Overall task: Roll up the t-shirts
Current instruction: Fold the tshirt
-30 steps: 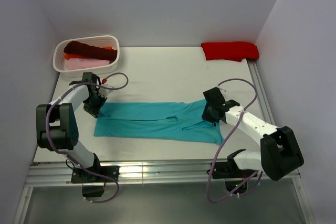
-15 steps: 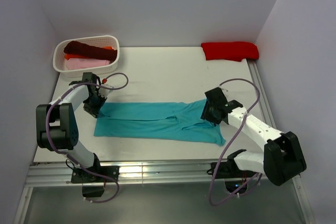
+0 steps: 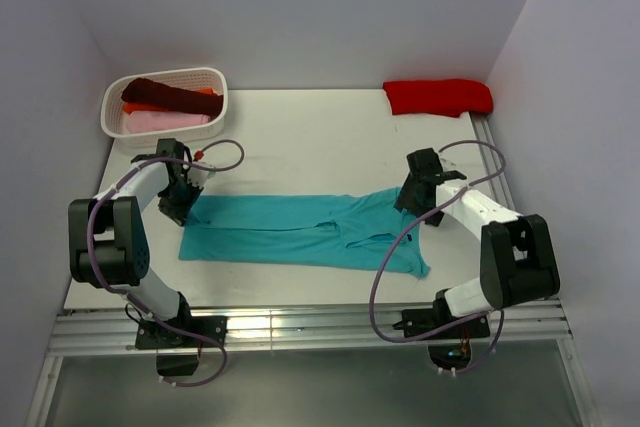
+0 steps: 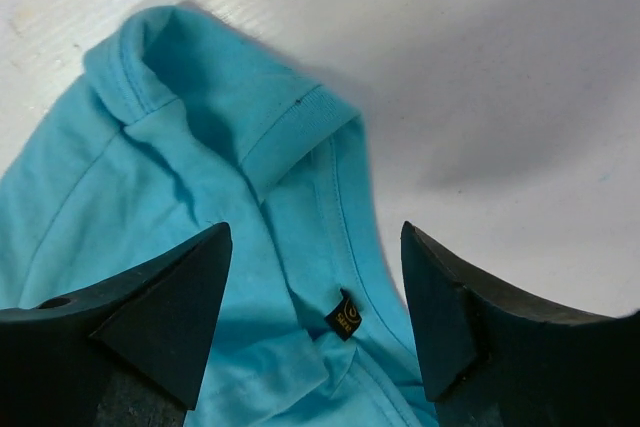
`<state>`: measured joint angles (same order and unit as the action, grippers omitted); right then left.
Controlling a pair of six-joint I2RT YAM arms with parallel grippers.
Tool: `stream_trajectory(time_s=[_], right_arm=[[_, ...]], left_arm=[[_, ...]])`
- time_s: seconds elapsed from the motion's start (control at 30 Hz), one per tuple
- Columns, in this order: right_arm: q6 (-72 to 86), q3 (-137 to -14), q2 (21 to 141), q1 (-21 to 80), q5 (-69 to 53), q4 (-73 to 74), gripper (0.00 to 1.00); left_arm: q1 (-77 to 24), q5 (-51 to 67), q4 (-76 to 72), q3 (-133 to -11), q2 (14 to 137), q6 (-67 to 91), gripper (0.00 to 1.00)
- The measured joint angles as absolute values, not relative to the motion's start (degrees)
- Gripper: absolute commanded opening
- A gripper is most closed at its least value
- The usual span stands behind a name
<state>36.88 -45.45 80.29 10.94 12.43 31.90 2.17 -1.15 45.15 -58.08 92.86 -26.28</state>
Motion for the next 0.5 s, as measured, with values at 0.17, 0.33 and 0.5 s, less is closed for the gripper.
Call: stream_trajectory(time_s=[0.17,0.33,0.5], right_arm=[[35.44,-45.45,84.38,10.61,10.17,28.86,0.78],[34.65,-46.33,88.09,10.61,9.80,26.98,0.47],[34.48,-49.45,91.13,10.61,9.61,27.18,0.17]], left_arm=[[2.17,-0.91,45.34,-58.11,92.86,-26.28,0.11],[2.17,-0.80,45.34,-58.11,92.86,-26.28,0.14],[2.17,-0.25,45.69,-58.26,92.84,-26.24,0.30]])
